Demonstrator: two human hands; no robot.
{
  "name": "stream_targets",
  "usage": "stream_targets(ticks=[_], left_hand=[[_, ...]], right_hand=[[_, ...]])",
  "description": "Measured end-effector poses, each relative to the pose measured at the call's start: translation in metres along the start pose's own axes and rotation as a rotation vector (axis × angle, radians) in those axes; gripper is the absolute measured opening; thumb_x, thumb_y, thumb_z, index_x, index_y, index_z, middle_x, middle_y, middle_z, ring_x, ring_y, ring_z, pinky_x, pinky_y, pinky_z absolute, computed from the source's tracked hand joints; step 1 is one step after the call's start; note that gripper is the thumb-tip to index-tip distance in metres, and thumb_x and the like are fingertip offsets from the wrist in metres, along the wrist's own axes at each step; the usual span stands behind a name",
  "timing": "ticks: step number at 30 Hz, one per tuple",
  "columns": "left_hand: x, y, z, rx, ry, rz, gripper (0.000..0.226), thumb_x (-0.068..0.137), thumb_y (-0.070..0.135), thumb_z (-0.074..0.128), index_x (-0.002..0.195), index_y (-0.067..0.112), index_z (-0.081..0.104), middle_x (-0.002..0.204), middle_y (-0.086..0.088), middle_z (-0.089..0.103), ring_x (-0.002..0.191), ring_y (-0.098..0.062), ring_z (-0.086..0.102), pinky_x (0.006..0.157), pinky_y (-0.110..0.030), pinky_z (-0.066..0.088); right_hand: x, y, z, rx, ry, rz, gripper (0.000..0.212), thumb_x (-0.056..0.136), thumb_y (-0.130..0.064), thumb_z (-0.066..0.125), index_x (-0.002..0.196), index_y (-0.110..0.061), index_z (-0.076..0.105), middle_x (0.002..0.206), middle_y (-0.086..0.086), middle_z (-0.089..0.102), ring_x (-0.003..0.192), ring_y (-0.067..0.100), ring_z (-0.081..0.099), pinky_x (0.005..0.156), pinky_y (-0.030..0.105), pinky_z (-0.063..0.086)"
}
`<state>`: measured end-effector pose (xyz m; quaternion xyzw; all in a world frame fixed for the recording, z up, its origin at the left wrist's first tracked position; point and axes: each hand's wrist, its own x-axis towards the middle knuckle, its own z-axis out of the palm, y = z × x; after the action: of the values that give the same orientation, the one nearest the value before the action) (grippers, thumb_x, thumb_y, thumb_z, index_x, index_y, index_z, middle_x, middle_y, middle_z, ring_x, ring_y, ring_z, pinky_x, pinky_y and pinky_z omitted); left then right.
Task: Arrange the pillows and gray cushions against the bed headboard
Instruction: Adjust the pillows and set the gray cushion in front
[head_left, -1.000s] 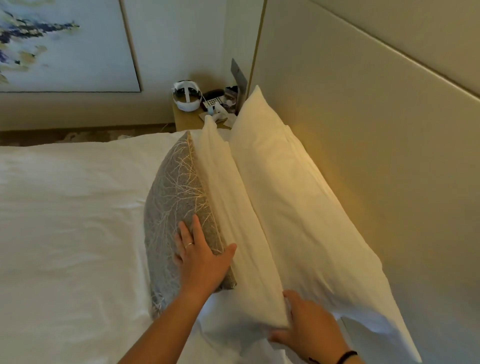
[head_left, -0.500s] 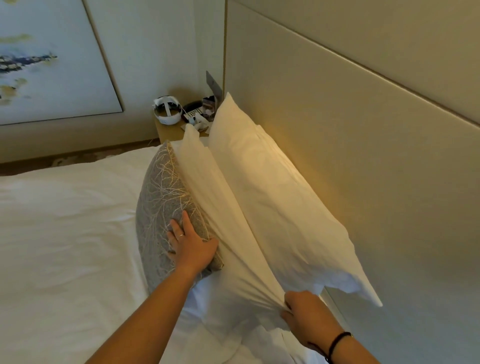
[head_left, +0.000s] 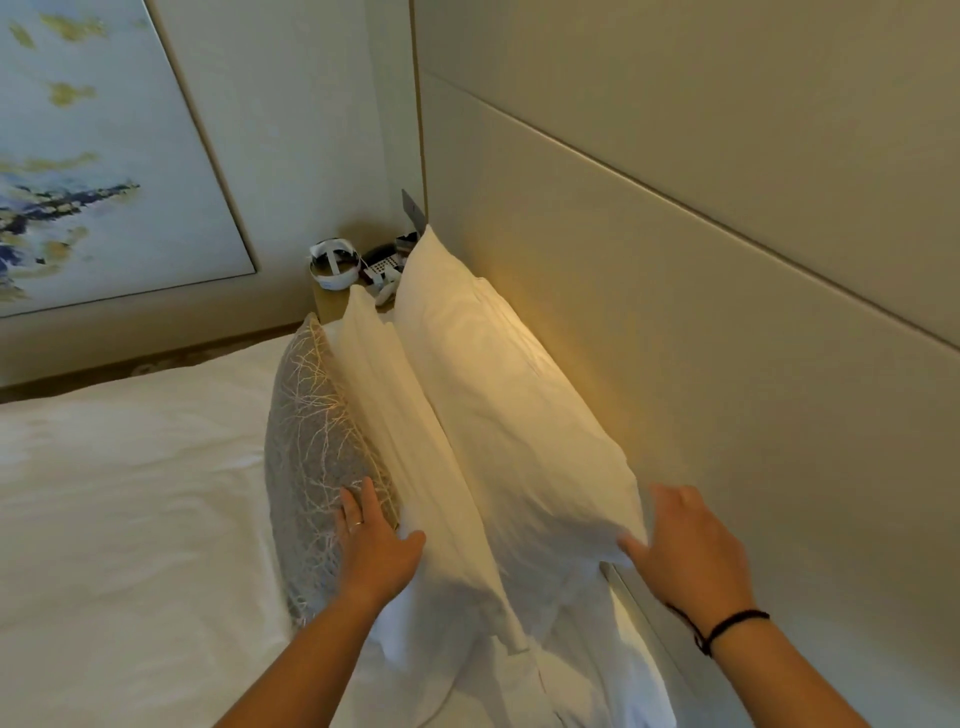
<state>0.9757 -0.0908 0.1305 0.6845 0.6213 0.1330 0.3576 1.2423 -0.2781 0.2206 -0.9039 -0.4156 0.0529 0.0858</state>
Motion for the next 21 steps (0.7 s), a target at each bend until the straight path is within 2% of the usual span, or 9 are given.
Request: stream_targets(ticks=[2, 4, 6, 9, 12, 14, 16, 19, 21], left_hand=[[-0.013, 0.0, 0.003, -0.005, -0.003, 0.009, 0.106, 0.086, 0.034, 0.069, 0.157, 0.02, -0.009, 0.164, -0.007, -0.017, 0.151, -0.03, -0.009, 0.121, -0.052, 0.012], [-0.022, -0.002, 0.003, -0.057, 0.0, 0.037, 0.104, 0.086, 0.033, 0.072, 0.158, 0.02, -0.003, 0.165, -0.007, -0.009, 0.151, -0.03, -0.003, 0.12, -0.052, 0.016], [-0.031, -0.005, 0.001, -0.143, -0.011, 0.044, 0.101, 0.086, 0.03, 0.073, 0.158, 0.02, 0.003, 0.166, -0.006, 0.002, 0.151, -0.029, 0.008, 0.119, -0.053, 0.022], [-0.047, -0.01, 0.001, -0.22, -0.012, -0.001, 0.096, 0.088, 0.029, 0.072, 0.158, 0.022, 0.007, 0.164, -0.004, 0.015, 0.148, -0.027, 0.021, 0.118, -0.047, 0.027], [-0.06, -0.014, 0.004, -0.217, -0.008, -0.019, 0.09, 0.09, 0.032, 0.069, 0.158, 0.021, 0.012, 0.162, -0.003, 0.025, 0.146, -0.027, 0.029, 0.116, -0.046, 0.03], [-0.069, -0.016, 0.006, -0.207, -0.036, 0.041, 0.084, 0.091, 0.031, 0.067, 0.157, 0.024, 0.016, 0.161, -0.001, 0.027, 0.144, -0.024, 0.031, 0.116, -0.046, 0.031], [-0.079, -0.015, 0.01, -0.207, -0.055, 0.099, 0.078, 0.093, 0.027, 0.066, 0.156, 0.027, 0.02, 0.158, 0.001, 0.03, 0.143, -0.021, 0.033, 0.113, -0.04, 0.033], [-0.095, -0.014, 0.019, -0.142, -0.091, 0.024, 0.075, 0.093, 0.033, 0.065, 0.155, 0.022, 0.023, 0.159, -0.001, 0.03, 0.143, -0.023, 0.033, 0.111, -0.038, 0.033], [-0.104, -0.014, 0.025, -0.092, -0.134, 0.036, 0.072, 0.094, 0.035, 0.063, 0.154, 0.021, 0.027, 0.158, 0.0, 0.032, 0.143, -0.022, 0.033, 0.112, -0.038, 0.033]], right_hand=[[0.008, 0.011, 0.001, -0.052, -0.176, 0.036, 0.017, 0.089, -0.039, 0.057, 0.092, -0.022, 0.06, 0.095, 0.001, 0.063, 0.083, 0.021, 0.064, 0.06, 0.026, 0.041], [0.011, 0.019, 0.008, -0.06, -0.196, -0.001, 0.018, 0.093, -0.031, 0.051, 0.082, -0.02, 0.061, 0.085, 0.003, 0.065, 0.074, 0.021, 0.061, 0.058, 0.026, 0.04], [0.01, 0.028, 0.01, -0.053, -0.143, -0.033, 0.02, 0.094, -0.029, 0.052, 0.078, -0.019, 0.059, 0.079, 0.001, 0.064, 0.065, 0.019, 0.054, 0.053, 0.026, 0.038], [0.007, 0.047, 0.008, -0.007, -0.12, -0.052, 0.03, 0.094, -0.029, 0.054, 0.066, -0.02, 0.051, 0.062, -0.006, 0.051, 0.052, 0.011, 0.045, 0.043, 0.024, 0.027], [0.005, 0.056, 0.01, 0.041, -0.138, -0.054, 0.034, 0.095, -0.028, 0.053, 0.063, -0.016, 0.05, 0.058, -0.003, 0.049, 0.05, 0.01, 0.044, 0.043, 0.026, 0.025], [0.001, 0.054, 0.012, 0.065, -0.123, -0.065, 0.035, 0.095, -0.027, 0.054, 0.063, -0.016, 0.05, 0.058, -0.003, 0.048, 0.05, 0.011, 0.044, 0.043, 0.027, 0.025], [-0.002, 0.053, 0.014, 0.085, -0.094, -0.089, 0.036, 0.095, -0.028, 0.054, 0.061, -0.017, 0.048, 0.057, -0.003, 0.047, 0.051, 0.014, 0.044, 0.045, 0.027, 0.026], [-0.01, 0.055, 0.016, 0.12, -0.042, -0.074, 0.039, 0.095, -0.029, 0.054, 0.059, -0.019, 0.043, 0.056, -0.003, 0.046, 0.05, 0.016, 0.043, 0.045, 0.028, 0.026], [-0.018, 0.058, 0.018, 0.164, 0.009, -0.034, 0.038, 0.095, -0.029, 0.054, 0.059, -0.018, 0.045, 0.055, -0.003, 0.048, 0.049, 0.015, 0.044, 0.045, 0.027, 0.027]])
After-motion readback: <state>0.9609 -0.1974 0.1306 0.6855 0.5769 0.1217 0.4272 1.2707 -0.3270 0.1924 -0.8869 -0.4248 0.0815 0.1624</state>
